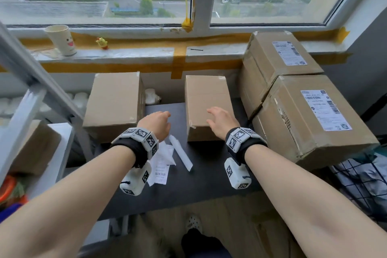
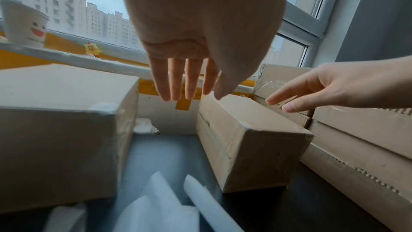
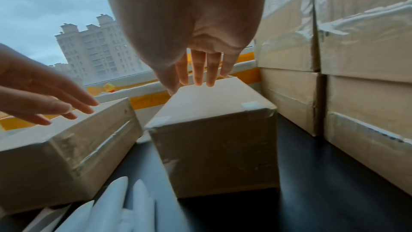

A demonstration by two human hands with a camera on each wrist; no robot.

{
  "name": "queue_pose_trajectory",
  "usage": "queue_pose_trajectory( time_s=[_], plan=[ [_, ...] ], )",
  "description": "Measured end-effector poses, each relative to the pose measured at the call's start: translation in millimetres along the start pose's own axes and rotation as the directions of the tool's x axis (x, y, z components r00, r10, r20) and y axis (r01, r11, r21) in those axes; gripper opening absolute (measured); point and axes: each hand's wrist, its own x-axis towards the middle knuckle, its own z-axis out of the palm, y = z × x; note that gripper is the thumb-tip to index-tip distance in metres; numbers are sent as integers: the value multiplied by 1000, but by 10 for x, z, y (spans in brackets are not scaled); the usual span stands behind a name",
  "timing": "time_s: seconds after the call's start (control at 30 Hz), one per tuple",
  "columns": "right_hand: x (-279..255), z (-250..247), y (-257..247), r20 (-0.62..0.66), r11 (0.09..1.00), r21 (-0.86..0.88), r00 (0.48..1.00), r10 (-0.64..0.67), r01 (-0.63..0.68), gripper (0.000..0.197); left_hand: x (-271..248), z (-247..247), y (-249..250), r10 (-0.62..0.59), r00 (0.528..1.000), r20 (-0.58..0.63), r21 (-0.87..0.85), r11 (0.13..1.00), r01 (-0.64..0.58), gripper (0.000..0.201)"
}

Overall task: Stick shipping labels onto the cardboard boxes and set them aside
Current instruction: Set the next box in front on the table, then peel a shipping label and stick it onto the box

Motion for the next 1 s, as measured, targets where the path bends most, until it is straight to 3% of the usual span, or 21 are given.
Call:
queue_pose_trajectory(
  time_s=[0.23, 0.4, 0.77, 1.0],
  plan=[
    [-337, 424, -619, 93, 992, -43, 989, -118, 123, 42, -613, 120, -535, -74, 997, -4, 34, 997, 74, 30],
    [-496, 776, -860, 189, 983, -76, 970, -150, 167, 42, -915, 372, -791, -113, 992, 51, 23, 993, 112, 32],
    [-725, 1598, -849, 351, 989, 2, 926, -136, 145, 35, -1254, 1185, -976, -151, 967, 207, -90, 981, 172, 34],
    [-729, 1892, -792, 313, 984, 17, 934, -175, 179, 36, -1359, 1513, -963, -119, 985, 128, -216, 966, 144, 30]
  ],
)
